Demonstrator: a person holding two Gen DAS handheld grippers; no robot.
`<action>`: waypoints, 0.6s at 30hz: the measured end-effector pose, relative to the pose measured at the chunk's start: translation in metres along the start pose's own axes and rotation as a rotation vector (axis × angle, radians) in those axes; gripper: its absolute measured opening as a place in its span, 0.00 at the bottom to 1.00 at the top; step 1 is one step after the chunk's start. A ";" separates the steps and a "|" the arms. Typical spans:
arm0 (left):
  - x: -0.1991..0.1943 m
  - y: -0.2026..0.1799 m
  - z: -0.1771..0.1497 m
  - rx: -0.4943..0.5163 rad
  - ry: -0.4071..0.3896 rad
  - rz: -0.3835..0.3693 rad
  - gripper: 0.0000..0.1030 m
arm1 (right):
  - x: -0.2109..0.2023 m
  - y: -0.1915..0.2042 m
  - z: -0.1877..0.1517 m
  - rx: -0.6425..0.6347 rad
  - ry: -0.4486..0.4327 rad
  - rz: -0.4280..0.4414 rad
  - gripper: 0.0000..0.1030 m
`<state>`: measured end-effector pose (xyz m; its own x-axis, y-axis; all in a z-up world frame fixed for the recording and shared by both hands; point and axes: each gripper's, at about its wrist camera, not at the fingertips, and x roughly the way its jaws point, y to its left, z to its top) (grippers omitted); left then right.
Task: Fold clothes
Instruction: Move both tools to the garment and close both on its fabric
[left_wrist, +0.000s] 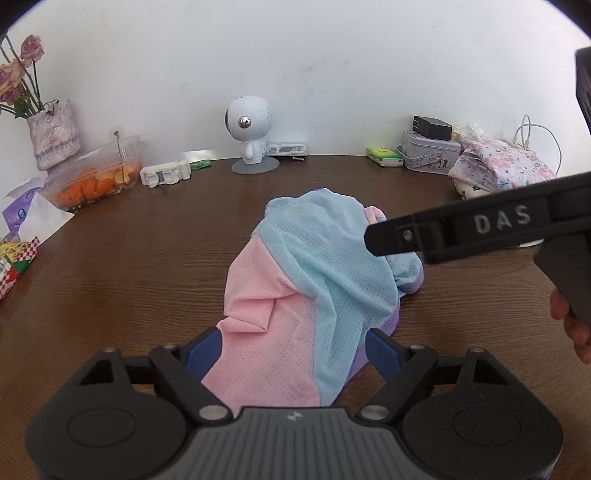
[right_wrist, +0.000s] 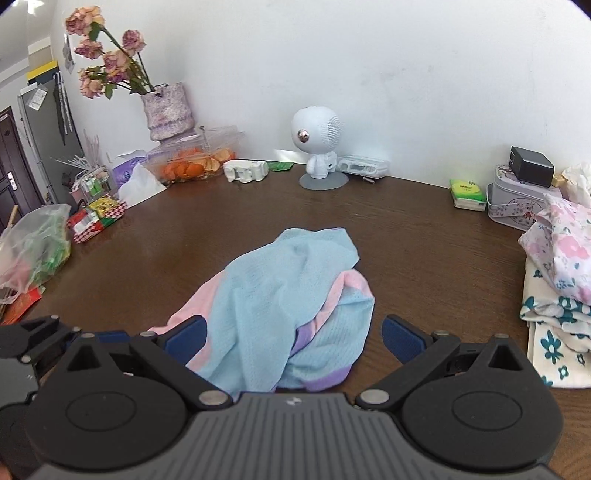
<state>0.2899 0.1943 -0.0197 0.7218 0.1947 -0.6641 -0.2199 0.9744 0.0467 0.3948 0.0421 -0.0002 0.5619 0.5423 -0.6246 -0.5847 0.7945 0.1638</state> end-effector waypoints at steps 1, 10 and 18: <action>0.005 0.000 0.002 -0.004 0.001 -0.004 0.77 | 0.009 -0.003 0.005 0.001 0.000 -0.012 1.00; 0.033 0.008 0.011 -0.030 0.005 -0.040 0.61 | 0.088 -0.040 0.046 0.129 0.096 0.041 0.69; 0.044 0.020 0.018 -0.066 0.000 -0.076 0.28 | 0.111 -0.043 0.052 0.164 0.118 0.108 0.13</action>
<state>0.3288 0.2244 -0.0348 0.7383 0.1208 -0.6636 -0.2075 0.9768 -0.0530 0.5128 0.0820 -0.0369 0.4234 0.5982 -0.6803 -0.5290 0.7729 0.3505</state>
